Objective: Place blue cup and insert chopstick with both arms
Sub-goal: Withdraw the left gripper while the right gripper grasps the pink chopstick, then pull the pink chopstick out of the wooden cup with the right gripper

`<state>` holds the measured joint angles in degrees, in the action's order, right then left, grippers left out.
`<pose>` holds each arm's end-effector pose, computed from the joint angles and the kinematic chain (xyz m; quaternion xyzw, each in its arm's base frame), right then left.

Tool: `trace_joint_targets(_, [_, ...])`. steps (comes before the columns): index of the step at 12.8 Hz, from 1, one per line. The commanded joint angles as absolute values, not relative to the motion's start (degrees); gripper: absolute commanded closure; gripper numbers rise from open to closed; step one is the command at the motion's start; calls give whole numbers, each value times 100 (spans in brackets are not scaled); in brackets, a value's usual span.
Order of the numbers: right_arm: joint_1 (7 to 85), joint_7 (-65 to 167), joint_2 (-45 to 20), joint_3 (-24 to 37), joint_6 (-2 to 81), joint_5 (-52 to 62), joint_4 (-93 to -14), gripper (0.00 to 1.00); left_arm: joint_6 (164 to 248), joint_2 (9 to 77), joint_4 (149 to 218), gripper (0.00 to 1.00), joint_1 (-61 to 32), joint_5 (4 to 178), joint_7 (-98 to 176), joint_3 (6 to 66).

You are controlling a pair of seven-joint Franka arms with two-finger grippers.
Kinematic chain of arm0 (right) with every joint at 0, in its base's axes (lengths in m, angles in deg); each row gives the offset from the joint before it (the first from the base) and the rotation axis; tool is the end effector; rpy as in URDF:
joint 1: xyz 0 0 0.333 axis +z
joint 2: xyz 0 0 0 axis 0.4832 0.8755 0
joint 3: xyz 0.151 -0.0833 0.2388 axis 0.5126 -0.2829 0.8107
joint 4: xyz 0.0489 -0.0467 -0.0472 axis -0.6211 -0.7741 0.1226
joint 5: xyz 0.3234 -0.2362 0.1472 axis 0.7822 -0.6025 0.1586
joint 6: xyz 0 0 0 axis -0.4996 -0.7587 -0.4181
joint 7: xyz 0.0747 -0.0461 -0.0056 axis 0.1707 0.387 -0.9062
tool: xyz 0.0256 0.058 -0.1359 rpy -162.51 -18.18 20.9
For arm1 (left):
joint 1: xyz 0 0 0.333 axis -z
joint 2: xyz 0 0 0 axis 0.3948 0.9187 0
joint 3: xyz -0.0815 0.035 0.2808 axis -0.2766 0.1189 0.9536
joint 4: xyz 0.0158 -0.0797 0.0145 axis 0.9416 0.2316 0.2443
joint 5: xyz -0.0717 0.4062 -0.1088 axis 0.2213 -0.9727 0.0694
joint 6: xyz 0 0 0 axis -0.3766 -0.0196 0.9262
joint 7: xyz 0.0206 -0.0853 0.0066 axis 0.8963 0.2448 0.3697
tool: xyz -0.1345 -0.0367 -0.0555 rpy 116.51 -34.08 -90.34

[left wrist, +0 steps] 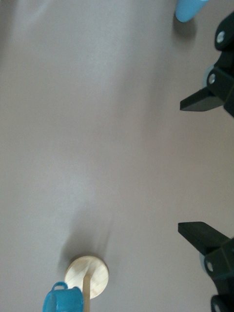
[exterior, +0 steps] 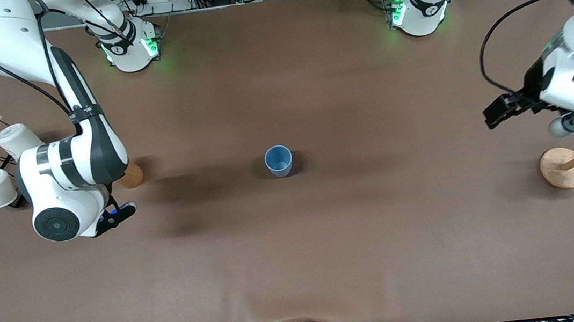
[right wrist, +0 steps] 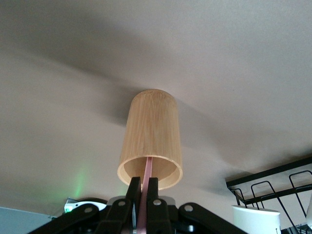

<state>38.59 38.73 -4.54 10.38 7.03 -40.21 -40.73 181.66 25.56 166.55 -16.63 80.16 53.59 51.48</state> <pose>0.6175 0.0656 0.2495 0.9256 0.2217 -0.3022 0.0521 0.6273 -0.0962 0.5411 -0.9946 -0.1019 -0.0171 0.0118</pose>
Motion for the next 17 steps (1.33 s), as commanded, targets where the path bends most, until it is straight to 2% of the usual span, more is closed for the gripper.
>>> trace_joint_targets(1, [3812,3871,-656,1103,312,-3809,-4004,100,18121,2044,17082,0,-1693,7963,4885,5386])
trace_joint_targets(5, [3786,3872,-823,1094,-138,-3693,-3661,100,18112,1727,17355,0,-1675,7999,4049,5713])
trace_joint_targets(14, [3760,3889,-1711,1094,-235,-3737,-3212,100,18051,1647,17364,0,-1666,8157,4022,5748])
trace_joint_targets(17, [3987,3881,-1729,1138,-156,-3624,-2879,100,18051,1621,17373,0,-1658,8148,4022,5757])
